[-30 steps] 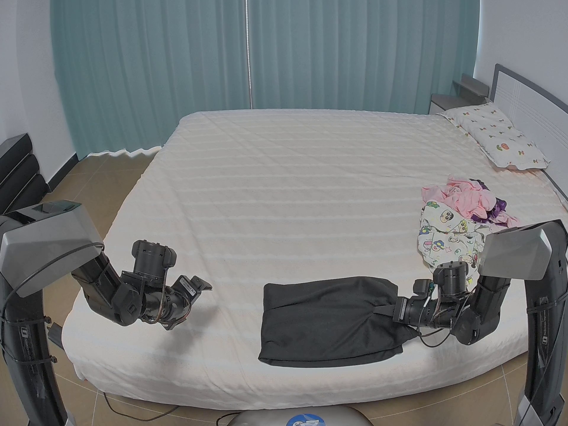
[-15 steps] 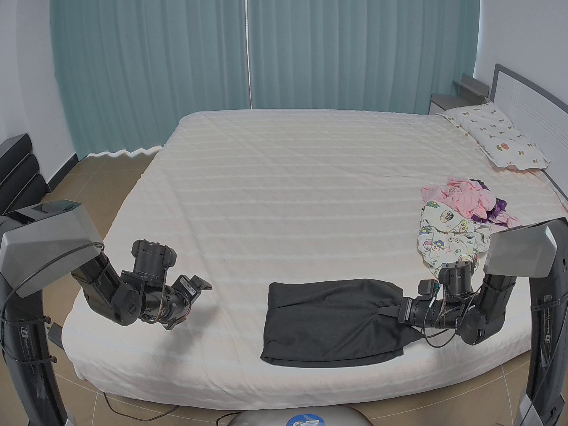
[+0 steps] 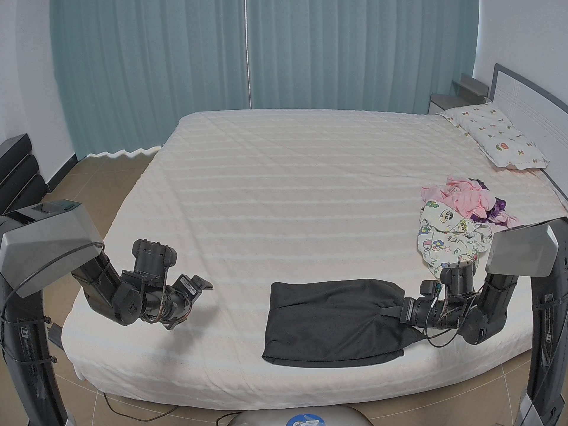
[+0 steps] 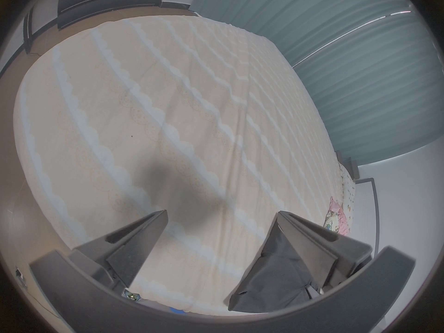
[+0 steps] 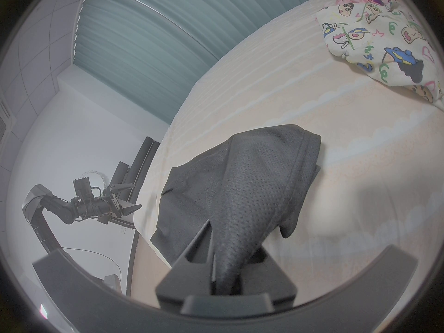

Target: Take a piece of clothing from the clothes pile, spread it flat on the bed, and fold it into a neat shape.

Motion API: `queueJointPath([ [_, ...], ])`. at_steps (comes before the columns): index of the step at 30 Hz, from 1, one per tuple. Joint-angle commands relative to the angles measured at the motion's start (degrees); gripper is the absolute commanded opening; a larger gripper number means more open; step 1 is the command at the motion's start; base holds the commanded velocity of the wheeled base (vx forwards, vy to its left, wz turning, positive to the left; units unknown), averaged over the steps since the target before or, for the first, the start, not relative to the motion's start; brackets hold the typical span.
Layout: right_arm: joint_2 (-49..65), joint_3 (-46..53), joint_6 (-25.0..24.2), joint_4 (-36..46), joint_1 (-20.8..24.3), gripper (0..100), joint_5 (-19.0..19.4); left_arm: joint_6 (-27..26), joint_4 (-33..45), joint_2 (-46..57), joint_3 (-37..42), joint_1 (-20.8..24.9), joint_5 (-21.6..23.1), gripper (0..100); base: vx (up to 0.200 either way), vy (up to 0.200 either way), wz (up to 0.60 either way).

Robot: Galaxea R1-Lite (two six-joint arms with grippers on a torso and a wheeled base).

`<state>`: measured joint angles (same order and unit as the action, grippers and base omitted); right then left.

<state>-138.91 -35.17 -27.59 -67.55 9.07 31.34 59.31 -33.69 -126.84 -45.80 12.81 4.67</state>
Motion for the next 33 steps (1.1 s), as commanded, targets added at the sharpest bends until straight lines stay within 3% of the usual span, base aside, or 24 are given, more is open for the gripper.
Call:
queueJointPath([
  [1,0.04,0.01,-0.01,-0.04,0.07,0,0.03,0.02,-0.06,0.02,0.01,-0.07,-0.10,100,0.000,-0.200,0.00],
  [33,0.66,0.63,0.08,0.05,0.60,0,0.03,-0.07,-0.06,0.02,0.01,0.02,-0.10,100,0.000,-0.200,0.00],
])
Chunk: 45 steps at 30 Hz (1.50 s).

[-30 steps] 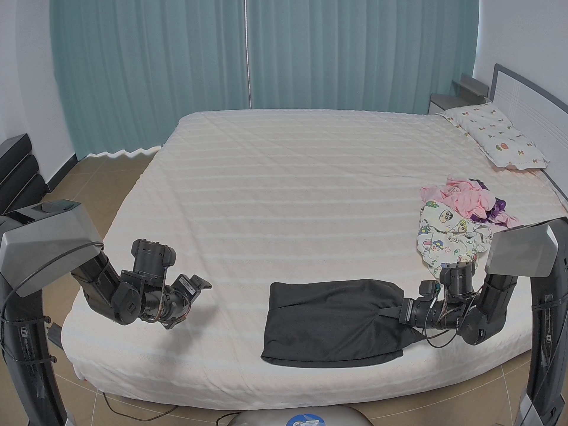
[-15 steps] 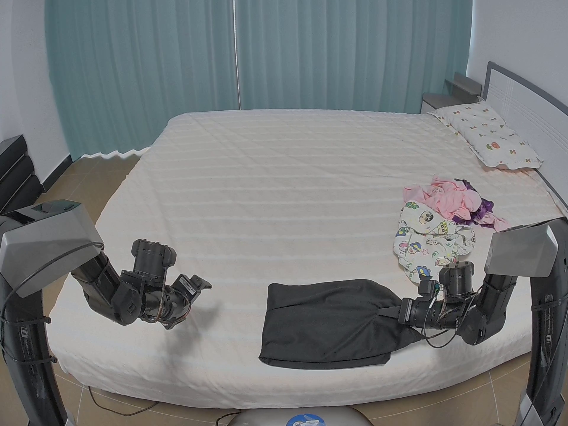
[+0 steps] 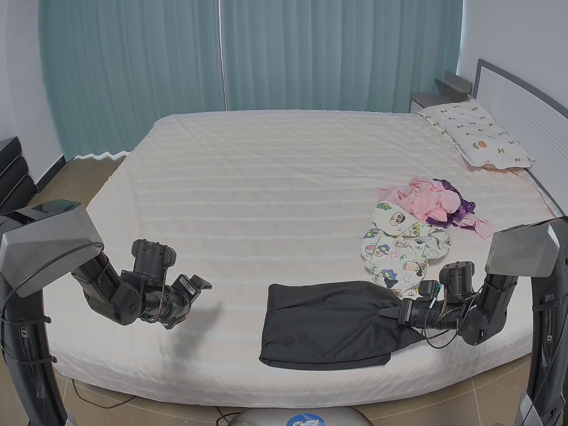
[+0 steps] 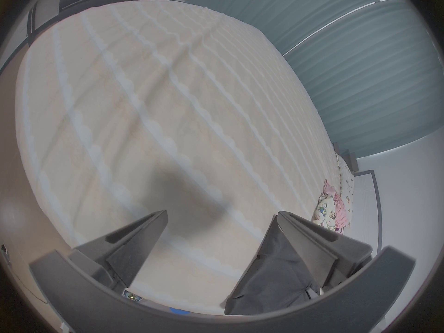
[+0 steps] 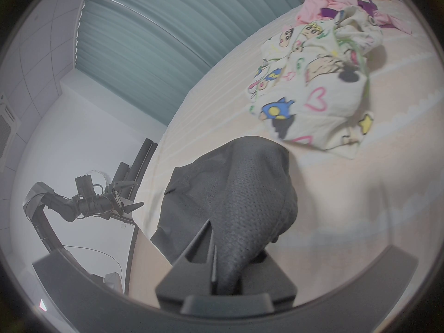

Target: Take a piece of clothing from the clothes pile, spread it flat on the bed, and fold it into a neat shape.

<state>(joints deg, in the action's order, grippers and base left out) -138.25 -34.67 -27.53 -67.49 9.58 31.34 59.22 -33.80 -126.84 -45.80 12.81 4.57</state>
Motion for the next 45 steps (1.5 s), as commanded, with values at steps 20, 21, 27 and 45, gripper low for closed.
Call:
queueJointPath([
  [20,-0.35,-0.40,0.02,-0.01,0.09,0,-0.05,-0.07,-0.03,-0.07,0.01,0.02,0.00,100,0.000,-0.180,0.00],
  [21,-0.26,-0.40,0.02,-0.01,0.09,0,0.03,-0.07,-0.03,0.02,0.01,0.02,0.00,100,0.000,0.000,0.00],
  [27,-0.09,-0.22,0.02,-0.01,0.00,0,-0.05,-0.07,-0.03,-0.07,0.01,0.02,0.00,100,0.000,0.000,0.00],
  [45,-0.53,0.13,0.54,-0.01,0.09,0,-0.05,-0.25,-0.03,-0.07,0.10,0.02,0.00,100,0.000,0.000,0.00],
])
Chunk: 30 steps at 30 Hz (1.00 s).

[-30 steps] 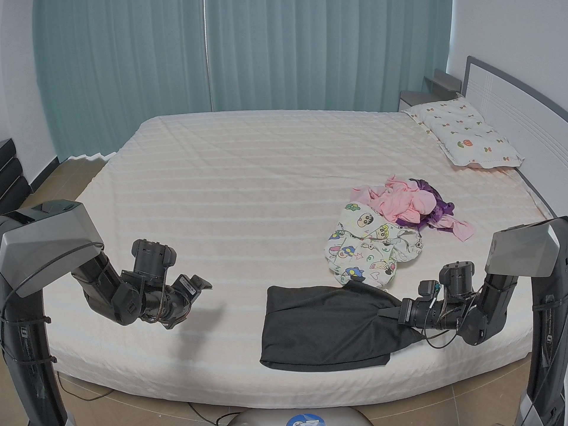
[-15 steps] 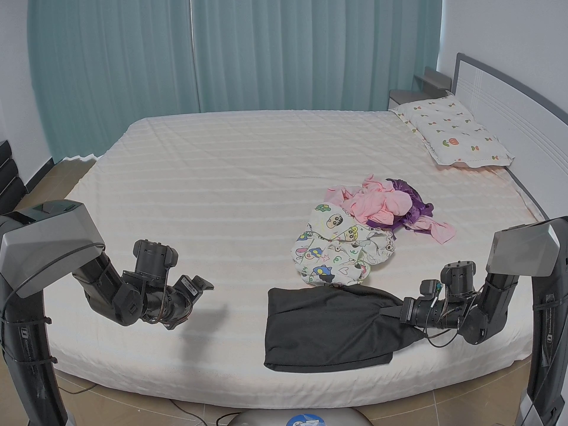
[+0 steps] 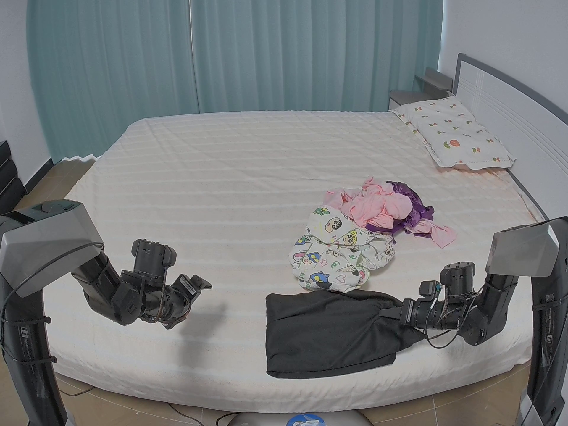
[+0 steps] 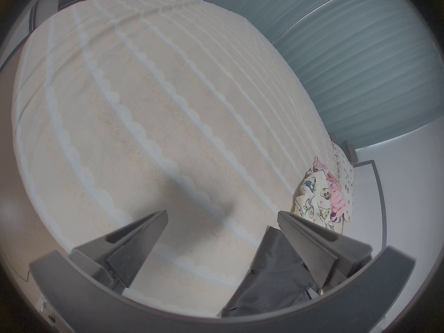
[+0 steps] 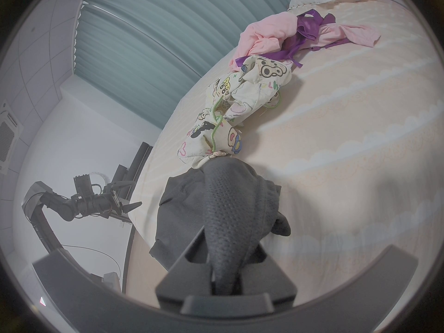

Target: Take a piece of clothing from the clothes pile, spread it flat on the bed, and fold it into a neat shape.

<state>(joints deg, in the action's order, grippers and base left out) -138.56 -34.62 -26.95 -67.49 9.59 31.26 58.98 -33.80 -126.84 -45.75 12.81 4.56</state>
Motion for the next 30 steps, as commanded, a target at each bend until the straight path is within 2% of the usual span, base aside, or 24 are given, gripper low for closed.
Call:
queueJointPath([
  [1,-0.22,0.08,0.06,0.25,0.07,100,0.03,0.00,-0.03,-0.07,-0.04,0.02,0.01,100,0.000,0.000,0.00],
  [7,0.83,0.78,0.23,0.43,-0.89,100,-0.14,0.00,-0.03,-0.07,0.05,0.02,0.01,100,0.000,0.000,0.00],
  [16,1.36,-1.33,0.76,0.60,-7.40,100,-0.14,0.08,-0.03,-0.07,-0.04,0.02,0.01,100,0.000,0.000,0.00],
  [18,0.22,-2.73,0.76,0.87,-7.40,100,-0.49,0.00,-0.03,-0.07,-0.04,0.02,0.01,100,0.000,0.000,0.00],
  [22,-5.76,-10.20,0.15,1.31,-4.67,100,-6.65,0.08,-0.03,-0.16,-0.04,0.02,-0.08,100,0.000,0.000,0.00],
  [24,-6.46,-11.70,-0.56,1.83,-3.62,100,-7.70,0.08,-0.03,-0.16,-0.04,0.02,-0.08,100,0.000,0.000,0.00],
  [26,-6.37,-11.87,-1.52,2.36,-3.18,100,-7.53,0.08,-0.03,-0.16,-0.04,0.02,-0.08,100,0.000,0.000,0.00],
  [27,-6.20,-12.40,-3.54,3.50,-2.47,100,-7.35,0.08,-0.03,-0.16,-0.04,0.02,-0.08,100,0.000,0.000,0.00],
  [30,-6.11,-12.66,-4.51,3.94,-2.47,100,-7.35,0.08,-0.03,-0.16,-0.04,0.02,-0.08,100,0.000,0.000,0.00],
])
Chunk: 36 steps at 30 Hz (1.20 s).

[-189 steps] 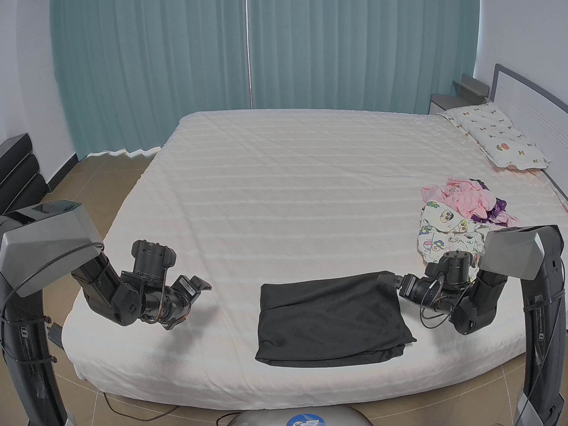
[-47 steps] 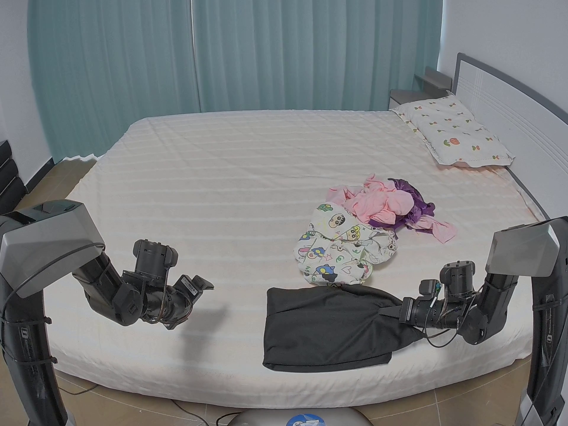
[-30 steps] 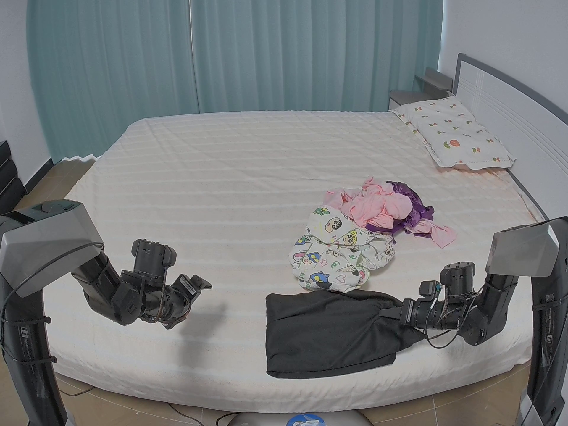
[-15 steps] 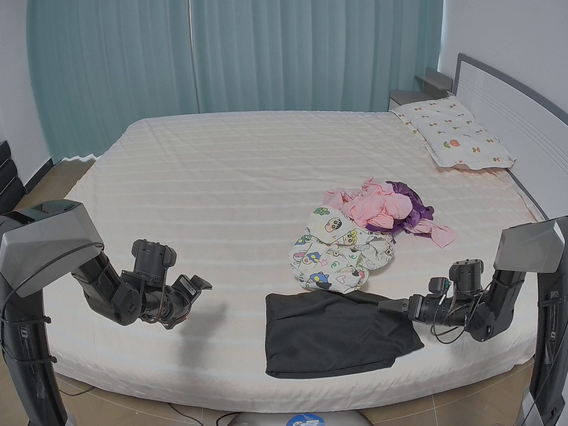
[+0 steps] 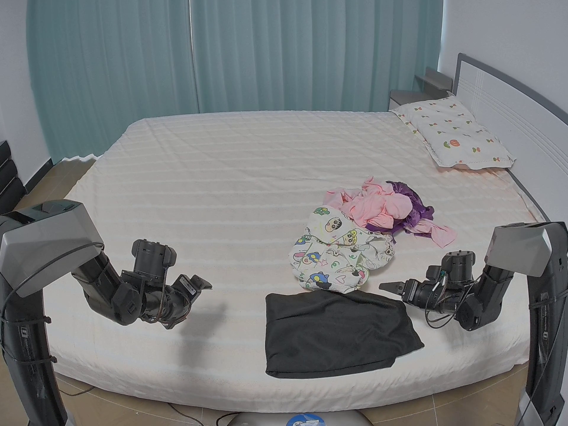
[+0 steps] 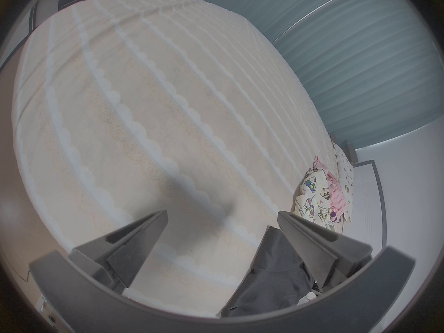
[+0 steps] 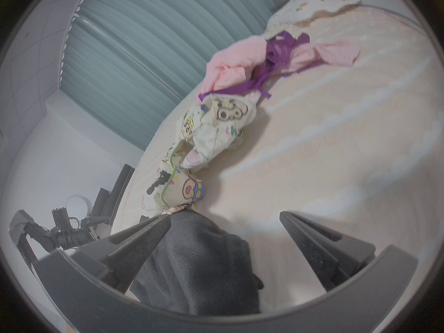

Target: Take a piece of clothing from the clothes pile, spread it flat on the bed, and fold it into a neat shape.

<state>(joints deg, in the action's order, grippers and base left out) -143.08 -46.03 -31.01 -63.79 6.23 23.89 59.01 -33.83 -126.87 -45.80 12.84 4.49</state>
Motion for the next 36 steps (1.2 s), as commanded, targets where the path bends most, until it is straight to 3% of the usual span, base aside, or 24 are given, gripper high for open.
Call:
queueJointPath([
  [1,-1.50,-1.61,-0.63,0.86,0.89,0,0.01,0.05,-0.01,-0.13,0.01,0.00,0.00,100,0.000,0.000,0.00],
  [16,-0.44,-1.43,-1.68,0.60,0.63,0,-0.95,0.05,-0.01,-0.13,0.01,0.00,0.00,100,0.000,0.000,0.00],
  [22,-0.53,-2.75,-4.14,-0.72,0.10,0,-3.94,0.05,-0.01,-0.13,0.01,0.00,0.00,100,0.000,0.000,0.00],
  [33,2.90,1.82,-3.70,1.22,-1.13,0,-3.59,0.05,-0.01,-0.13,0.01,0.00,0.00,100,0.000,0.000,0.00],
  [34,4.04,2.61,-3.79,1.30,-1.13,100,-3.59,0.05,-0.01,-0.13,0.01,0.00,0.00,100,0.000,0.000,0.00],
  [36,4.65,2.88,-3.79,1.57,-1.22,100,-3.50,0.05,-0.01,-0.13,0.01,0.00,0.00,100,0.000,0.000,0.00],
])
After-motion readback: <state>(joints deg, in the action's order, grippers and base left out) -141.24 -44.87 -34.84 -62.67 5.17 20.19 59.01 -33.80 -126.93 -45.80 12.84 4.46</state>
